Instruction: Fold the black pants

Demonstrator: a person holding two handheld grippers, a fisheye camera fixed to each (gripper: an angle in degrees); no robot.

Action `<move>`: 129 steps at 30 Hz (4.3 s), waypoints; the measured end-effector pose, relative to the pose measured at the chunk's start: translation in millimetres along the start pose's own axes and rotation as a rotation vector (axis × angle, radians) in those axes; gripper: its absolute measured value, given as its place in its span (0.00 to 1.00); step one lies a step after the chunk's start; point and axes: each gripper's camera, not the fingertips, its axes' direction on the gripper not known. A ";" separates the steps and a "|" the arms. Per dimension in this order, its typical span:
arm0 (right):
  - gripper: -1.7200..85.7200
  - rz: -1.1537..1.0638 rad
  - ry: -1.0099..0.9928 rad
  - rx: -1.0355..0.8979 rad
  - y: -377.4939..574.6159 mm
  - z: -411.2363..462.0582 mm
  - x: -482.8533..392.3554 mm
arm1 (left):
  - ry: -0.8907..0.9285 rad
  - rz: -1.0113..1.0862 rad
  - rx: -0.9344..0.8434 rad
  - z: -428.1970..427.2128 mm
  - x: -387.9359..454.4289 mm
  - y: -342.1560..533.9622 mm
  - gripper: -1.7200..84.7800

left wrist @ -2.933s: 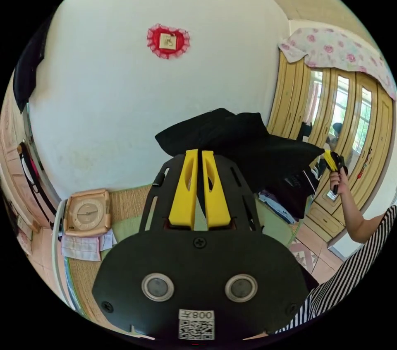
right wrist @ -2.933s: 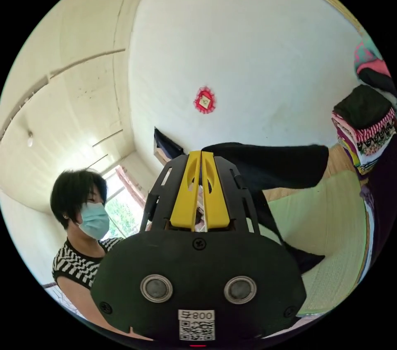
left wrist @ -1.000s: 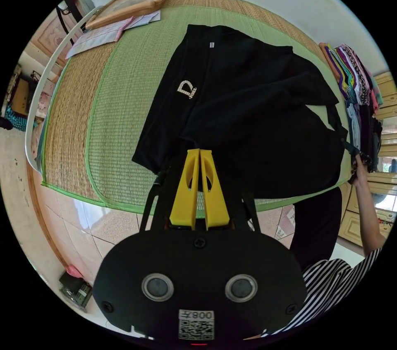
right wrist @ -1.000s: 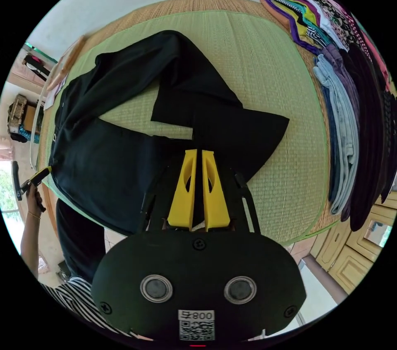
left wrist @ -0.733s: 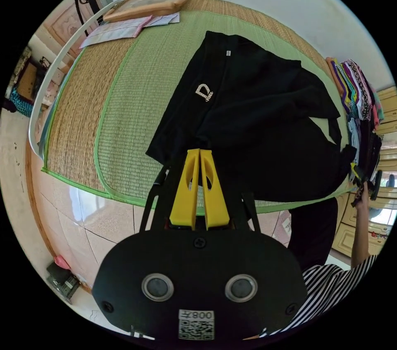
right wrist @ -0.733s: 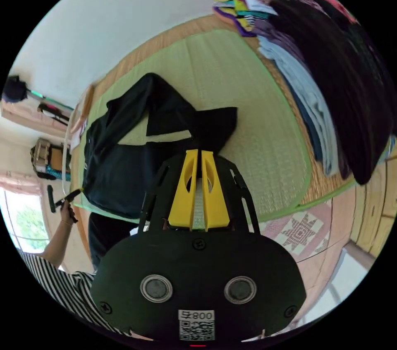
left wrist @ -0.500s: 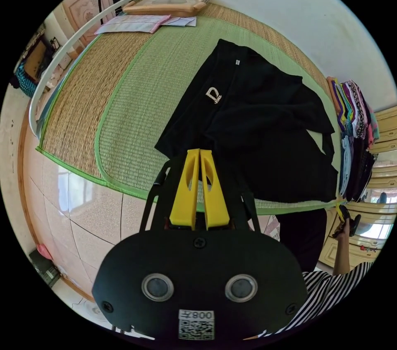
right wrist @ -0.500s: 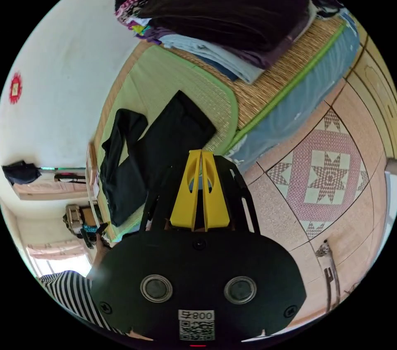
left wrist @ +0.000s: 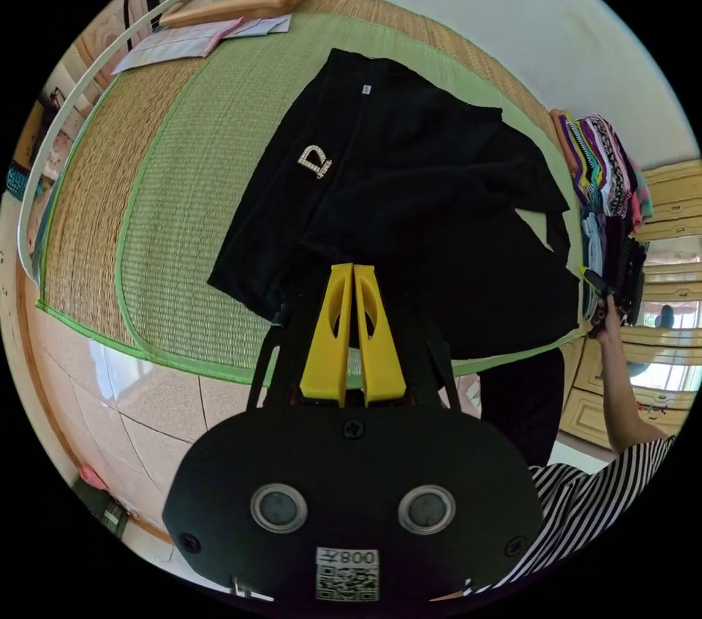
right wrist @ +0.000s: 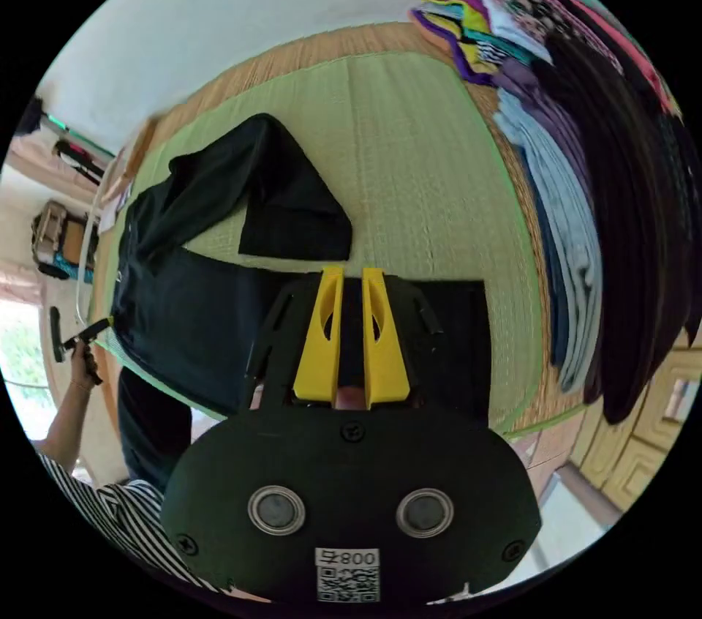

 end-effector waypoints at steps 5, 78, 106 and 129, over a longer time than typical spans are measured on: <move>0.10 -0.123 0.140 -0.110 -44.2 45.0 -43.1 | -0.073 0.129 0.013 -10.8 36.9 -25.0 0.02; 0.02 -0.625 -0.365 -0.213 -53.3 166.1 -110.5 | -0.116 -0.015 0.018 4.1 -174.3 -27.4 0.02; 0.02 -0.575 -0.365 -0.217 -31.9 153.1 -44.9 | 0.115 0.380 0.003 164.2 -128.5 -160.0 0.02; 0.02 -0.436 -0.400 -0.211 -24.9 125.5 -11.8 | -0.015 0.085 0.051 299.9 -361.1 -217.0 0.02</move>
